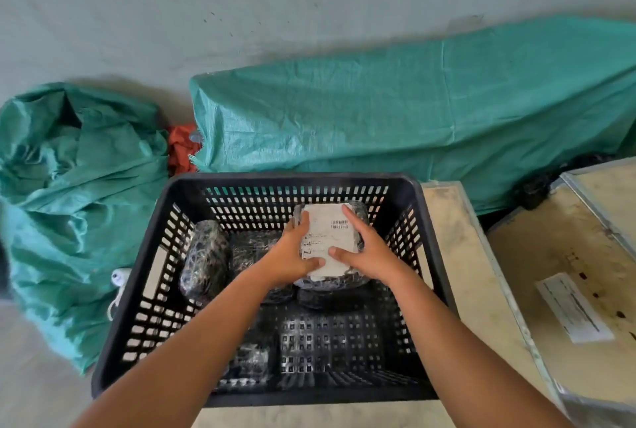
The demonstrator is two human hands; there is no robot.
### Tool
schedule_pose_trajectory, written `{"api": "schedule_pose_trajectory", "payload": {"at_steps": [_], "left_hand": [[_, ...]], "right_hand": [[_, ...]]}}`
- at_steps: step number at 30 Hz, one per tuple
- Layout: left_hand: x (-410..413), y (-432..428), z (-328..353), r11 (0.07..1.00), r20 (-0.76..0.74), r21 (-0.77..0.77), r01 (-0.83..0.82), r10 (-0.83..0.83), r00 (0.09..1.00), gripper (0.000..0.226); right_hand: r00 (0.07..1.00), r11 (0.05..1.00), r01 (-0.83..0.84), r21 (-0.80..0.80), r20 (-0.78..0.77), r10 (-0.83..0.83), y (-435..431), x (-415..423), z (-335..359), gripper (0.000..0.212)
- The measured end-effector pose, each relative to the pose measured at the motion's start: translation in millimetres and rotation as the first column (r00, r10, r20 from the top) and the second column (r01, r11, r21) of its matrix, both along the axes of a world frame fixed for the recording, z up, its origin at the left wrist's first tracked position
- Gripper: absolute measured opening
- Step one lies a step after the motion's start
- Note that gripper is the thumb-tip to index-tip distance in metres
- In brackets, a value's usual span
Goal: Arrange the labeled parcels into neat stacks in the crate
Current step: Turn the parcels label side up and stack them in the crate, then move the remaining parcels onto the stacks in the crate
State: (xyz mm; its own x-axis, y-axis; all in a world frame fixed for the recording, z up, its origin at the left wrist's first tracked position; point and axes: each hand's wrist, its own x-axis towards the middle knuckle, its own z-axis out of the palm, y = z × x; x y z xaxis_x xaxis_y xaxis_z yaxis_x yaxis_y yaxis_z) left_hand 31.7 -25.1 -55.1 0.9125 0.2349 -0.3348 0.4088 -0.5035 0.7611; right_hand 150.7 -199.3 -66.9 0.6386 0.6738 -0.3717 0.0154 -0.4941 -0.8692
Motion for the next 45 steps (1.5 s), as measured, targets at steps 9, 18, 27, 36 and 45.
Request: {"api": "schedule_pose_trajectory", "payload": {"at_steps": [9, 18, 27, 36, 45], "left_hand": [[8.9, 10.7, -15.0, 0.994, -0.093, -0.06, 0.09, -0.096, 0.991, 0.124], [2.4, 11.9, -16.3, 0.992, -0.04, -0.117, 0.038, -0.043, 0.998, 0.124], [-46.6, 35.0, 26.9, 0.994, 0.037, 0.071, -0.079, 0.077, 0.996, 0.096], [-139.8, 92.1, 105.7, 0.911, 0.355, 0.23, -0.341, 0.248, 0.901, 0.047], [-187.2, 133.6, 68.3, 0.892, 0.196, 0.196, -0.408, 0.372, 0.907, 0.05]], "right_hand": [[0.999, 0.999, 0.041, 0.033, -0.015, -0.04, 0.4, 5.3, -20.5, 0.092], [0.998, 0.997, 0.061, 0.044, -0.028, -0.06, -0.2, 0.5, -14.8, 0.091], [0.943, 0.982, 0.095, -0.165, 0.33, -0.036, 14.1, -35.9, 16.6, 0.079], [0.908, 0.993, -0.116, -0.008, 0.404, 0.109, 81.6, -85.3, 68.5, 0.053], [0.84, 0.888, -0.327, -0.325, 0.331, 0.43, 147.1, -124.5, -17.2, 0.067]]}}
